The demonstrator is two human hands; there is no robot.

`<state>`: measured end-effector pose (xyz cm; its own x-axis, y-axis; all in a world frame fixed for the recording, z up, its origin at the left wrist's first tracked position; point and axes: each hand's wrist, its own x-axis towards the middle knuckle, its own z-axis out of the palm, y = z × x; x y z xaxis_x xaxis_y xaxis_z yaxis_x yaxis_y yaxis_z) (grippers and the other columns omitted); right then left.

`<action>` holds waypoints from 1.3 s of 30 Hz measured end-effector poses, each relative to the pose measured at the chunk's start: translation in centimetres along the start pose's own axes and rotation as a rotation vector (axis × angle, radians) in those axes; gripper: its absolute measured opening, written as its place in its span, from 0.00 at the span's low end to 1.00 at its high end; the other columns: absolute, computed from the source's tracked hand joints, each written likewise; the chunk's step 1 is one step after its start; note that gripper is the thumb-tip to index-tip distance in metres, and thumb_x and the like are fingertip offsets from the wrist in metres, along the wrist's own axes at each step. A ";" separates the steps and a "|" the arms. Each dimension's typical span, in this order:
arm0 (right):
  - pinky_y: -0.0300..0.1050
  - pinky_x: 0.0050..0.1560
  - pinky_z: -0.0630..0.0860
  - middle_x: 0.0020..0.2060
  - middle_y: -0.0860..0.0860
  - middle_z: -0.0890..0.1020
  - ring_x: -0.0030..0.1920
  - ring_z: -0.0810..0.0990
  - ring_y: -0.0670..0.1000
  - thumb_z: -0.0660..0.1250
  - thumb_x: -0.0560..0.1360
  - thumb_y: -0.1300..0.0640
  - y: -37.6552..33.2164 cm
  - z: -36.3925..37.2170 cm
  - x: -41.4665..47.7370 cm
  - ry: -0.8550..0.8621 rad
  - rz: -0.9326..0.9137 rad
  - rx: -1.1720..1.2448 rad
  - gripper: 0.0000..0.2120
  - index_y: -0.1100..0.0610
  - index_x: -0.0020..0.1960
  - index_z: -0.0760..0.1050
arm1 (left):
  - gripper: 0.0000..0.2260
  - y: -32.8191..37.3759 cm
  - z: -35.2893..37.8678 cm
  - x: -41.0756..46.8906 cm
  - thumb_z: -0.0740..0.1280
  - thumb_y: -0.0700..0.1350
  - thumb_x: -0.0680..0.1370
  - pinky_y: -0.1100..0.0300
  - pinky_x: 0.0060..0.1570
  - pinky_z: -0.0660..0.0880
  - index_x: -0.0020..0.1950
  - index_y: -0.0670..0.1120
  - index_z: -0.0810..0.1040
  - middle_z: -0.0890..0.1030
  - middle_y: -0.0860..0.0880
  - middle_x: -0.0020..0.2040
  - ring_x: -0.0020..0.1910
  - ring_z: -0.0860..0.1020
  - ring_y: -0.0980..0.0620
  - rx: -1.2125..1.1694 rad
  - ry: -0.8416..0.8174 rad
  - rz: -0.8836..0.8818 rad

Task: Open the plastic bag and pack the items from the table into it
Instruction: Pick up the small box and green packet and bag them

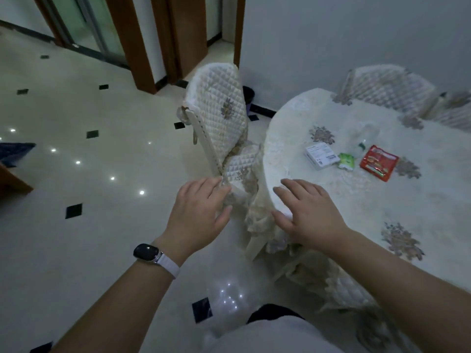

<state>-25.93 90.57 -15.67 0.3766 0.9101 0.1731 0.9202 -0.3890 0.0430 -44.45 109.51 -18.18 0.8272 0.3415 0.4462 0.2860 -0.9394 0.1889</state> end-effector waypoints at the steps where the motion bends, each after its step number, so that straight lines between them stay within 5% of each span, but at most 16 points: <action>1: 0.54 0.60 0.71 0.62 0.54 0.79 0.62 0.76 0.58 0.59 0.74 0.41 0.7 0.1 0.5 0.002 0.027 -0.009 0.24 0.54 0.63 0.77 | 0.17 -0.3 0.6 1.3 0.68 0.51 0.75 0.47 0.58 0.71 0.61 0.45 0.80 0.79 0.45 0.60 0.57 0.77 0.43 -0.006 -0.007 0.023; 17: 0.55 0.60 0.72 0.63 0.54 0.78 0.62 0.76 0.58 0.59 0.75 0.42 13.8 5.9 11.5 0.049 0.316 0.157 0.24 0.54 0.63 0.77 | 0.18 0.0 10.3 22.4 0.69 0.50 0.75 0.48 0.59 0.71 0.63 0.46 0.79 0.79 0.44 0.62 0.60 0.76 0.42 -0.026 -0.194 0.260; 31: 0.54 0.59 0.74 0.62 0.54 0.79 0.61 0.77 0.57 0.59 0.74 0.41 23.8 9.4 9.0 -0.081 0.775 0.118 0.24 0.54 0.63 0.76 | 0.21 6.3 23.0 33.7 0.62 0.53 0.76 0.46 0.55 0.77 0.63 0.44 0.79 0.80 0.43 0.61 0.60 0.78 0.42 -0.195 -0.448 0.375; 36: 0.54 0.58 0.73 0.64 0.54 0.77 0.62 0.76 0.58 0.63 0.76 0.43 26.3 11.6 8.2 -0.156 1.008 0.170 0.22 0.54 0.65 0.75 | 0.28 7.4 29.5 36.2 0.56 0.59 0.76 0.46 0.55 0.77 0.67 0.43 0.77 0.79 0.42 0.64 0.61 0.77 0.40 -0.321 -0.624 0.274; 39: 0.52 0.59 0.73 0.65 0.53 0.76 0.62 0.75 0.57 0.64 0.77 0.44 28.2 12.7 8.4 -0.168 1.169 0.255 0.23 0.54 0.67 0.73 | 0.32 8.9 32.5 37.6 0.62 0.63 0.76 0.47 0.59 0.73 0.74 0.44 0.68 0.74 0.43 0.68 0.65 0.73 0.42 -0.347 -0.742 0.155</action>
<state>4.55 89.07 -25.46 0.9874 0.0420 -0.1526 0.0021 -0.9675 -0.2528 4.89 113.08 -28.20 0.9836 -0.0121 -0.1800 0.0782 -0.8707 0.4856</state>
